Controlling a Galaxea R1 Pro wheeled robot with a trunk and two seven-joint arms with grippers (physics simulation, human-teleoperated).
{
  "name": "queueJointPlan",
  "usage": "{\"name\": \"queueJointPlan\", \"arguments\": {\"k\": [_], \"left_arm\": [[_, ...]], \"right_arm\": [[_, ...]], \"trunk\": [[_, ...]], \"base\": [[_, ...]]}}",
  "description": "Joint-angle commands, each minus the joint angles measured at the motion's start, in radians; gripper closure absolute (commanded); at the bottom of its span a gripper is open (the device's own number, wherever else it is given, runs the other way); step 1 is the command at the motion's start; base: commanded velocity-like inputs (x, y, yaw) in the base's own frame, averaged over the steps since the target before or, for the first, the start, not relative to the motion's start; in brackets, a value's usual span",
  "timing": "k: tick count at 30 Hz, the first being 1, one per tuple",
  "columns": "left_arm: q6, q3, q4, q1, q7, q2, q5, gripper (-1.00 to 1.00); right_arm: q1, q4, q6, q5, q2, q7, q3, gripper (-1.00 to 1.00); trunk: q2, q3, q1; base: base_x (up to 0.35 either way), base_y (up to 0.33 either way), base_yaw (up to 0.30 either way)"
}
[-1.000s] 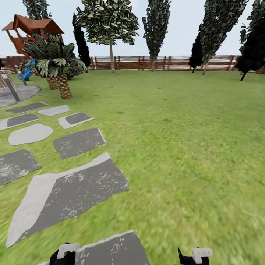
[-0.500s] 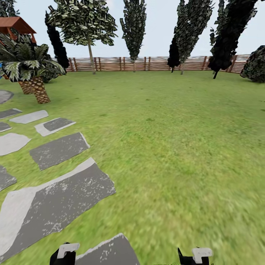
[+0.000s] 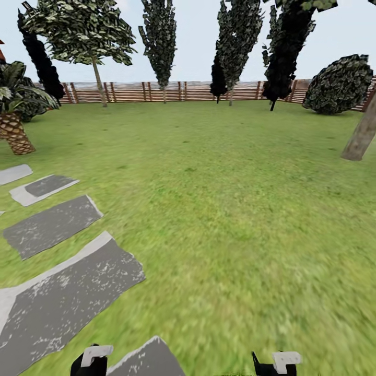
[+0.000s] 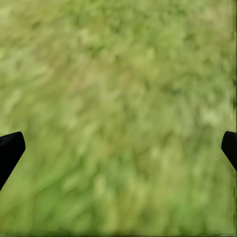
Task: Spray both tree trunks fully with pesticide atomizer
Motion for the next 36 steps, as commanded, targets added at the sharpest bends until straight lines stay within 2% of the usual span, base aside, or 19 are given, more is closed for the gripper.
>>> {"name": "queueJointPlan", "arguments": {"k": [1,36], "left_arm": [[-0.004,0.002,0.0,0.0,0.001,0.0,0.0,1.0],[-0.003,0.001,0.0,0.0,0.001,-0.002,0.0,1.0]], "right_arm": [[-0.001,0.001,-0.003,-0.001,0.0,-0.001,0.002,-1.0],[-0.001,0.001,-0.003,-0.001,0.0,-0.001,0.003,-1.0]], "trunk": [[0.0,-0.001,0.0],[0.0,-0.001,0.0]], "base": [[0.053,0.0,-0.3],[0.265,-0.146,-0.3]]}}
